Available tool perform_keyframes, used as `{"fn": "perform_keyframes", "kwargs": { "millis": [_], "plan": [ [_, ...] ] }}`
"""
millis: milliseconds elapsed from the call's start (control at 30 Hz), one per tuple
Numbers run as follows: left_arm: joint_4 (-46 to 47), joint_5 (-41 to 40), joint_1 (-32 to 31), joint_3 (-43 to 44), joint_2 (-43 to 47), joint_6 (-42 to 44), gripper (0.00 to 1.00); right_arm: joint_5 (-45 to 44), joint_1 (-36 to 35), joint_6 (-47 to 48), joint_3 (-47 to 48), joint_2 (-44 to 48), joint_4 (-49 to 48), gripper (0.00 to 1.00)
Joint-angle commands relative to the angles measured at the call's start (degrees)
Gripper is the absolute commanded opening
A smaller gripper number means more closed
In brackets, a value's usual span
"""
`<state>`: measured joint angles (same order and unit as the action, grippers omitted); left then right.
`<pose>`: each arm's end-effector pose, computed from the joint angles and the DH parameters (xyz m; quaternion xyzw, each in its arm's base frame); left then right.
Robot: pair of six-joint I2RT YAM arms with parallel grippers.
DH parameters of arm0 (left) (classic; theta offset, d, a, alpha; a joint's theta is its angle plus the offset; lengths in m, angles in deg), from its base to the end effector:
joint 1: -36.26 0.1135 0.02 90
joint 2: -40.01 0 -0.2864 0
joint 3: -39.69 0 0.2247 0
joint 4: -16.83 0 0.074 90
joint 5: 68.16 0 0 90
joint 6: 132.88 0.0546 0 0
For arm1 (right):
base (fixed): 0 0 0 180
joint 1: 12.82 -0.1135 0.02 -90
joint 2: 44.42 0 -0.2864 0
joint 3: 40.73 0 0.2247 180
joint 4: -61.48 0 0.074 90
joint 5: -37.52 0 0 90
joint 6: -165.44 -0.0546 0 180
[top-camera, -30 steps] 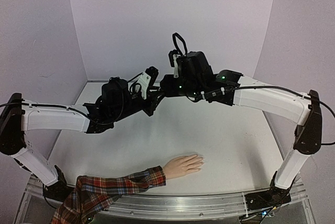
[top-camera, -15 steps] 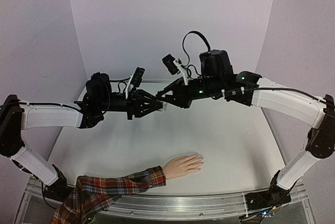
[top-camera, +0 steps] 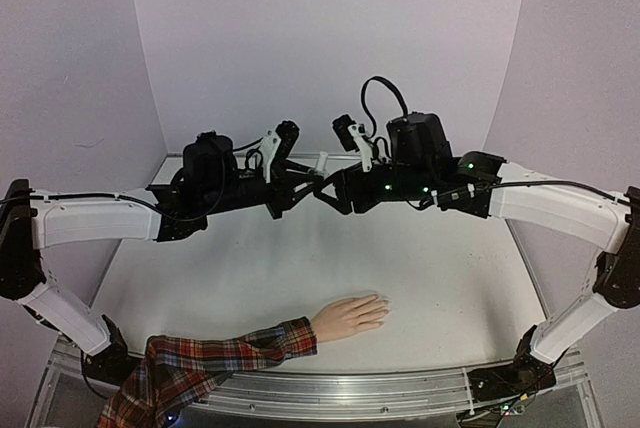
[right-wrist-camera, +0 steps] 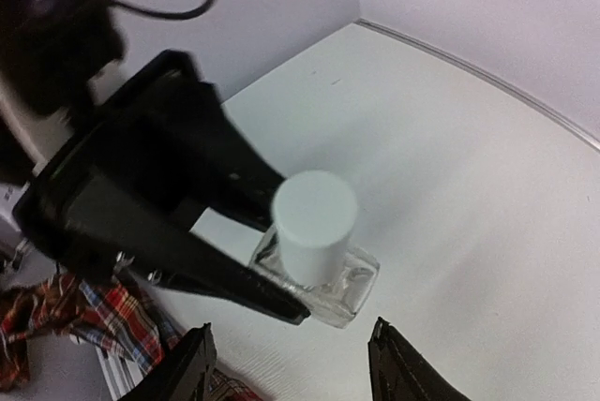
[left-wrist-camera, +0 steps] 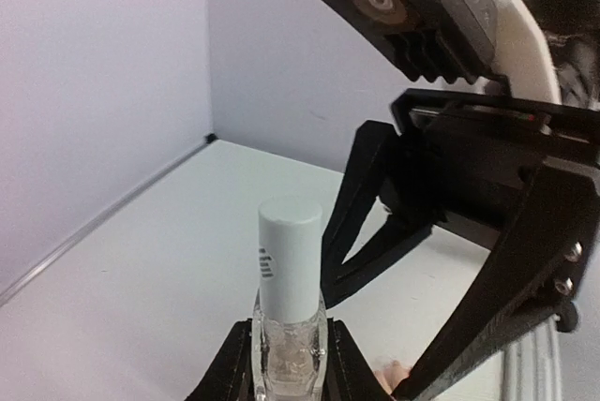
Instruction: Paint the nails
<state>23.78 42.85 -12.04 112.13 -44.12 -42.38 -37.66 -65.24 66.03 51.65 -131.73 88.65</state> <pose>0.2084 -0.2634 0.3425 0.4113 0.6078 -0.3924 0.5545 0.2011 0.2842 0.3717 -0.3686 0.7389 0.3763 0.4202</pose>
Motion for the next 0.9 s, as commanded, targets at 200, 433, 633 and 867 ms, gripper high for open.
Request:
{"fn": "perform_keyframes", "kwargs": {
  "millis": [200,433,633,867],
  "plan": [
    [3.8,-34.2,-8.0,3.7,-3.0,4.5,0.00,-32.9,-5.4,-15.7,8.7,-3.3,3.2,0.54],
    [4.1,-35.5,-8.7,5.6,-4.5,2.2,0.00,-34.3,-5.7,-15.6,15.2,-8.6,5.1,0.45],
    [5.1,-33.5,-8.8,5.8,-4.5,1.7,0.00,-33.9,-5.8,-14.8,20.2,-13.5,6.2,0.38],
    [7.0,-28.2,-8.9,2.5,-1.5,0.7,0.00,-34.3,-5.8,-9.0,18.2,-12.6,5.3,0.07]
  ]
}}
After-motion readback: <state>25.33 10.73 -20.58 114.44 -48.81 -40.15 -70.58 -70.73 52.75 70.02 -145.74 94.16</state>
